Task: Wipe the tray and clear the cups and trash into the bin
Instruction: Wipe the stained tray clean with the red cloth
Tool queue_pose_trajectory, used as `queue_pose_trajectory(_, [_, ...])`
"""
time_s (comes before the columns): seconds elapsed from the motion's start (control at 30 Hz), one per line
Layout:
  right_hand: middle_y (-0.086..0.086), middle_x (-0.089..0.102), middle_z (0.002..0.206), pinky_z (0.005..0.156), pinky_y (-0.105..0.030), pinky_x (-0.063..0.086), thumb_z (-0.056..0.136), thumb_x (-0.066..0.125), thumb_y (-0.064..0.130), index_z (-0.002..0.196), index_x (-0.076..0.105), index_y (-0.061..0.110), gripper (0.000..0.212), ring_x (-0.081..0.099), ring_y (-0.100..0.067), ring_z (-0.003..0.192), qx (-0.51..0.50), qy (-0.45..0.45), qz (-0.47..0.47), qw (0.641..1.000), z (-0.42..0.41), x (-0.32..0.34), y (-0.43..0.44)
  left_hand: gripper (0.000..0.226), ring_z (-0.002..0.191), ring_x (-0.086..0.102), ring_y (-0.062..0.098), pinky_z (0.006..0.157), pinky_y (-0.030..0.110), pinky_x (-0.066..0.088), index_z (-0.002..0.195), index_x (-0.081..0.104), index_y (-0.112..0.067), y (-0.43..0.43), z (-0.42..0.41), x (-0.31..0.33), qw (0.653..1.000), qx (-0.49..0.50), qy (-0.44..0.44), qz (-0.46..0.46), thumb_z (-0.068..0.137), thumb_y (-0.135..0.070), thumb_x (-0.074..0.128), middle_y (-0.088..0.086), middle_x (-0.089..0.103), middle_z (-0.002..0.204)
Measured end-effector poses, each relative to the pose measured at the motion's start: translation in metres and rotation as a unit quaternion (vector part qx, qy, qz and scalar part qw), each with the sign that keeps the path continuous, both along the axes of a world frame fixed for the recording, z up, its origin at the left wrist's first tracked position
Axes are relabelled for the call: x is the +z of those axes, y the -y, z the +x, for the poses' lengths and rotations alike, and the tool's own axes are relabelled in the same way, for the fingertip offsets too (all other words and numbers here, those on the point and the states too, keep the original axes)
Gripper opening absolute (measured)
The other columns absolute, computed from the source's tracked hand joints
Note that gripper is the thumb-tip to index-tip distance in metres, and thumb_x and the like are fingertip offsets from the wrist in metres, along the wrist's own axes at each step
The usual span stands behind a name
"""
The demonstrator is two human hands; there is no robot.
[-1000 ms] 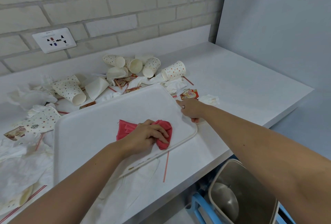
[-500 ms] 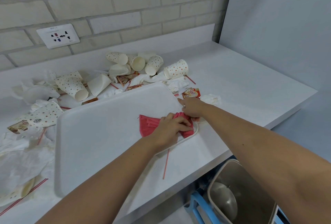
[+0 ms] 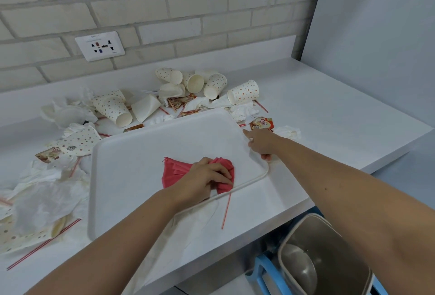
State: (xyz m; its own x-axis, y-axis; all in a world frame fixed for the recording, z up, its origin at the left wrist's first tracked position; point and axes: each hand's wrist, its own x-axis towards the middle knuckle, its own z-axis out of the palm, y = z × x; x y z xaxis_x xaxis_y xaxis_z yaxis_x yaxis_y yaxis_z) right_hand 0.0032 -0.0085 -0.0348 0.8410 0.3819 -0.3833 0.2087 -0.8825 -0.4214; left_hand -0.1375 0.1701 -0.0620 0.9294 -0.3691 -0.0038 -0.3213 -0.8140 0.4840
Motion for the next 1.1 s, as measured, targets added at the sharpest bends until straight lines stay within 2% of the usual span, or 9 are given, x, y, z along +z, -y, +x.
queue_pose_trajectory(0.13, [-0.017,0.048,0.13,0.045,-0.025,0.042,0.096,0.031,0.004,0.151,0.016,0.025,0.061,0.049,-0.018,0.048,-0.001,0.01,-0.026,1.0,-0.001,0.001,-0.003,0.046,0.102,0.033,0.014,0.095,0.03,0.032,0.117,0.066,-0.022,0.028,0.017,0.009,1.0,-0.012,-0.002,0.027,0.089,0.005,0.042,-0.009,0.056,0.13])
queue_pose_trajectory(0.37, [-0.022,0.055,0.129,0.045,-0.022,0.04,0.093,0.037,0.002,0.151,0.013,0.016,0.065,0.038,-0.013,0.052,0.044,0.064,-0.096,0.992,-0.013,0.015,-0.006,0.048,0.111,0.035,0.023,0.09,0.034,0.029,0.13,0.053,-0.034,0.069,0.035,0.006,0.995,-0.023,0.037,0.092,0.094,-0.004,0.04,-0.012,0.045,0.139])
queue_pose_trajectory(0.47, [-0.02,0.049,0.136,0.034,-0.016,0.037,0.091,0.039,-0.001,0.151,0.011,0.017,0.068,0.036,-0.013,0.052,0.052,0.08,-0.106,0.99,-0.014,0.012,-0.006,0.048,0.109,0.035,0.019,0.086,0.028,0.026,0.128,0.055,-0.031,0.061,0.03,0.006,0.997,-0.016,0.02,0.077,0.093,-0.002,0.039,-0.015,0.047,0.137])
queue_pose_trajectory(0.67, [-0.02,0.038,0.144,0.042,-0.025,0.041,0.096,0.034,-0.001,0.151,0.009,0.027,0.067,0.045,-0.016,0.051,0.019,0.063,-0.079,0.995,-0.01,0.005,-0.005,0.052,0.114,0.038,0.015,0.095,0.026,0.027,0.129,0.052,-0.034,0.049,0.02,0.01,1.0,0.009,-0.001,0.021,0.091,-0.002,0.041,-0.01,0.051,0.133])
queue_pose_trajectory(0.77, [-0.019,0.038,0.143,0.047,-0.028,0.045,0.096,0.033,-0.001,0.15,0.015,0.027,0.064,0.054,-0.021,0.06,0.016,0.049,-0.088,0.995,-0.014,0.013,-0.006,0.051,0.114,0.04,0.015,0.101,0.031,0.03,0.124,0.057,-0.033,0.044,0.009,0.017,0.996,0.03,0.063,-0.053,0.085,-0.003,0.046,-0.013,0.058,0.124])
queue_pose_trajectory(0.87, [-0.011,0.04,0.144,0.081,-0.033,0.051,0.096,0.037,0.003,0.146,0.033,0.023,0.054,0.056,-0.027,0.113,0.067,0.147,-0.119,0.98,-0.022,0.033,-0.013,0.045,0.097,0.046,0.016,0.091,0.04,0.039,0.104,0.068,-0.026,0.021,-0.002,0.022,0.976,0.103,0.151,-0.121,0.072,-0.006,0.045,-0.014,0.063,0.101])
queue_pose_trajectory(0.9, [-0.008,0.046,0.139,0.087,-0.029,0.048,0.095,0.039,0.003,0.141,0.042,0.022,0.05,0.054,-0.024,0.116,0.075,0.168,-0.094,0.978,-0.027,0.042,-0.017,0.041,0.093,0.045,0.014,0.088,0.04,0.039,0.099,0.069,-0.024,0.011,-0.005,0.023,0.967,0.14,0.173,-0.126,0.071,-0.007,0.044,-0.014,0.061,0.096])
queue_pose_trajectory(1.0, [-0.004,0.056,0.098,0.062,-0.02,0.051,0.091,0.052,0.005,0.119,0.064,0.017,0.033,0.062,-0.021,0.075,0.15,0.112,0.01,0.982,-0.045,0.063,-0.031,0.033,0.092,0.044,0.016,0.085,0.036,0.036,0.095,0.068,-0.021,-0.024,-0.02,0.028,0.94,0.262,0.185,-0.117,0.076,-0.006,0.046,-0.009,0.057,0.092])
queue_pose_trajectory(1.1, [0.0,0.05,0.094,0.065,-0.026,0.053,0.084,0.069,0.019,0.112,0.065,0.017,0.028,0.056,-0.019,0.079,0.241,-0.002,-0.006,0.97,-0.068,0.063,-0.042,0.029,0.102,0.046,0.025,0.086,0.038,0.034,0.1,0.065,-0.018,-0.061,-0.039,0.026,0.911,0.382,0.147,-0.049,0.083,0.001,0.05,0.001,0.059,0.102])
